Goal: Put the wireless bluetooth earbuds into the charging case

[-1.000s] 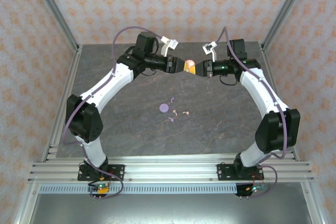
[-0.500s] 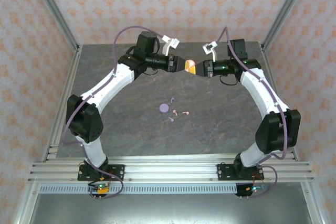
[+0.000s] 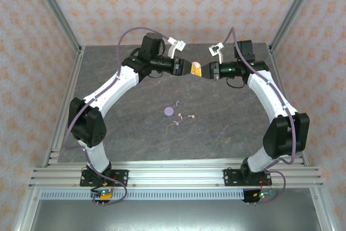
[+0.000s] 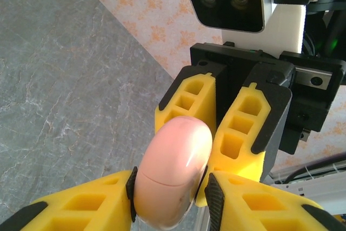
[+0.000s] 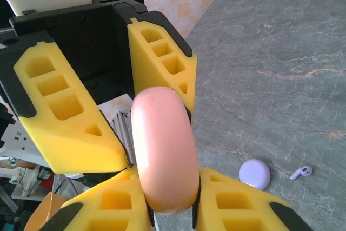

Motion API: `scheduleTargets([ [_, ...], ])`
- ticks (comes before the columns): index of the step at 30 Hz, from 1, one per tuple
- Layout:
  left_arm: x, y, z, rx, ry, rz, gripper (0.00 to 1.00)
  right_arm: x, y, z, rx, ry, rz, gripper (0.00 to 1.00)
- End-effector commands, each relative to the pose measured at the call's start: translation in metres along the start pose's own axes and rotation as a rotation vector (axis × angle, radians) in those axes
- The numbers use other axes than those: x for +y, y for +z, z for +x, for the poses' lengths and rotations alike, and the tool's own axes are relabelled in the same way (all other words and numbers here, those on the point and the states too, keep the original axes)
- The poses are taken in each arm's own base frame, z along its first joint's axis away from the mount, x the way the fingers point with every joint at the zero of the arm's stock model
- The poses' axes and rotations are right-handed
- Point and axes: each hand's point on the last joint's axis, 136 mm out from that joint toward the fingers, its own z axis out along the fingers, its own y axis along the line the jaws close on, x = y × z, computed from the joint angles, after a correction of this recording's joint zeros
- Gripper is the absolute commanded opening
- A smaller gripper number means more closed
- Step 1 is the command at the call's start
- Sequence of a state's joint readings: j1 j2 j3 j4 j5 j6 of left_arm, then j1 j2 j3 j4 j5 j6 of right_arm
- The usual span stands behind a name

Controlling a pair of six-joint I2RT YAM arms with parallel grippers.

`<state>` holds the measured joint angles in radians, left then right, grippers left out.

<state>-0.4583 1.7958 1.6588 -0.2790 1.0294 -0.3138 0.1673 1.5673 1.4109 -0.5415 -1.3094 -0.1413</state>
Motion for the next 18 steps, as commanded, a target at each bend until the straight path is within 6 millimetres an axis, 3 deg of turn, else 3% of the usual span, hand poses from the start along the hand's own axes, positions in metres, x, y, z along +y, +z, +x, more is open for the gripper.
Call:
scheduleTargets([
  [1, -0.0258, 0.0020, 0.0043, 0.034, 0.039, 0.081, 0.41, 0.0157, -0.0057, -0.0111, -0.030, -0.064, -0.021, 0.21],
  [7, -0.0280, 0.0037, 0.0072, 0.049, 0.038, 0.102, 0.33, 0.0169, -0.0055, -0.0096, -0.021, -0.067, -0.030, 0.21],
  [12, -0.0272, 0.0035, 0.0079, 0.056, 0.040, 0.094, 0.12, 0.0137, -0.0056, -0.0100, -0.021, -0.061, -0.010, 0.22],
  [18, -0.0236, 0.0019, 0.0064, 0.050, 0.048, 0.059, 0.12, 0.0111, -0.0077, -0.0082, -0.023, -0.061, 0.017, 0.29],
])
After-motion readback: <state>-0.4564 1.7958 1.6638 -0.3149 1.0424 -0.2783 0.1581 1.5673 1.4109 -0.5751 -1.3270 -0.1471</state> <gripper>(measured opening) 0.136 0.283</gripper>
